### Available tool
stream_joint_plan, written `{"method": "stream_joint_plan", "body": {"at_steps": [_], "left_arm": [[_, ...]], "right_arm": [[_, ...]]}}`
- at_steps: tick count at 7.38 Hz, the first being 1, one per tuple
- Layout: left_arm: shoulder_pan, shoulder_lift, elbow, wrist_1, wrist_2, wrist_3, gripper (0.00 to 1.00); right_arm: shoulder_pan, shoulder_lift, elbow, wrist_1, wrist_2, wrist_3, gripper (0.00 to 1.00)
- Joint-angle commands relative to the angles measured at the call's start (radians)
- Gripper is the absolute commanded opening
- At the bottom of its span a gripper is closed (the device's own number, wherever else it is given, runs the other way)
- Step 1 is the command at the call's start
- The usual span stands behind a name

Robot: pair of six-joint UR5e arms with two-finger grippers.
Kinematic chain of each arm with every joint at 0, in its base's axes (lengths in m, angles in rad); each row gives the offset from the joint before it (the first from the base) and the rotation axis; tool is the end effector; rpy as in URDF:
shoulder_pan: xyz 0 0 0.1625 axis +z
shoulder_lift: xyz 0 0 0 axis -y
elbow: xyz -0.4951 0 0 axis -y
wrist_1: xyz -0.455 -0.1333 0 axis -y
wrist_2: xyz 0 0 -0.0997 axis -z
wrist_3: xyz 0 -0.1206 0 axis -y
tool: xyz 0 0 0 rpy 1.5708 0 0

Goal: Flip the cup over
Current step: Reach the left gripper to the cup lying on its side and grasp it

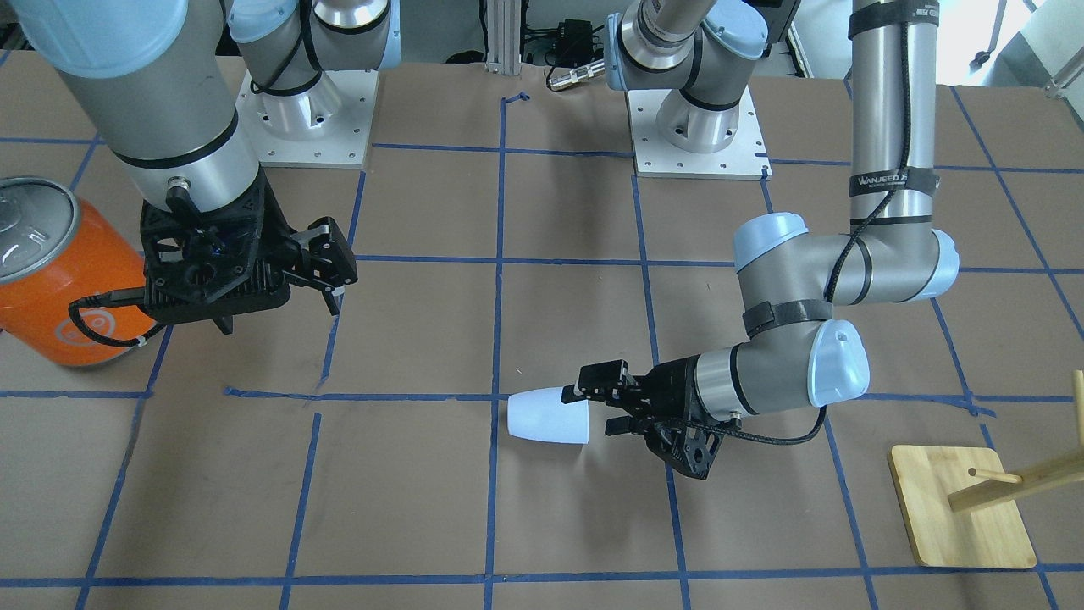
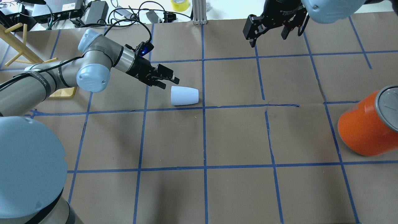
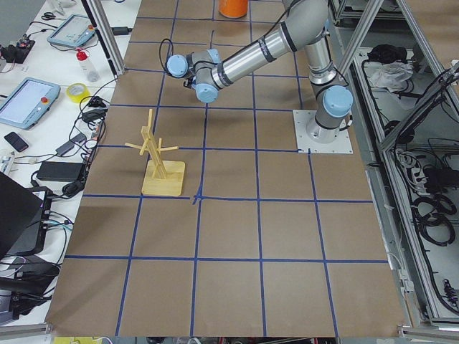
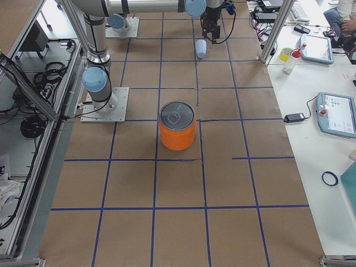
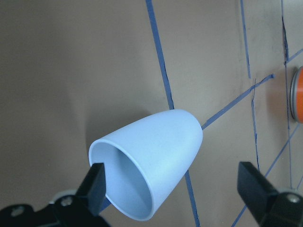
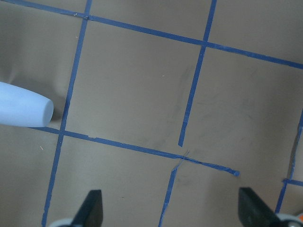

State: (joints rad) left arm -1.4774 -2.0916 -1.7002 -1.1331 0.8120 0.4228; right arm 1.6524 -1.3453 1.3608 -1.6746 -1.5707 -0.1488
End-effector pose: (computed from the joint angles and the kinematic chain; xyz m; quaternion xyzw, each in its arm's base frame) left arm -0.1512 -0.7047 0.2099 -0.1127 -0.9176 -0.0013 0.3812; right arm 0.1879 -0.6625 0.5267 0.1148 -0.9924 0.0441 0.0014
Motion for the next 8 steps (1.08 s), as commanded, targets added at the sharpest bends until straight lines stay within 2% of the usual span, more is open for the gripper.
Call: {"method": "stream_joint_plan", "body": {"at_steps": [1, 3, 5, 7, 8], "left_arm": [[-0.003, -0.011, -0.012, -0.008, -0.007, -0.013, 1.0], [-0.003, -0.015, -0.024, 0.002, -0.082, -0.082, 0.98], [-0.009, -0.015, -0.036, 0.001, -0.085, -0.088, 0.86], [-0.009, -0.016, -0.052, 0.004, -0.086, -0.09, 0.82], [-0.009, -0.016, -0.053, 0.004, -0.088, -0.09, 0.72]], "right_arm": [[0.001, 0.0, 0.001, 0.001, 0.0, 0.0, 1.0], [0.001, 0.001, 0.001, 0.0, 0.0, 0.0, 1.0], [0.004, 0.002, 0.001, -0.002, 0.0, 0.0, 1.0], [0.004, 0.002, 0.001, 0.001, -0.002, 0.0, 1.0], [0.004, 0.0, 0.001, 0.001, -0.002, 0.0, 1.0]]}}
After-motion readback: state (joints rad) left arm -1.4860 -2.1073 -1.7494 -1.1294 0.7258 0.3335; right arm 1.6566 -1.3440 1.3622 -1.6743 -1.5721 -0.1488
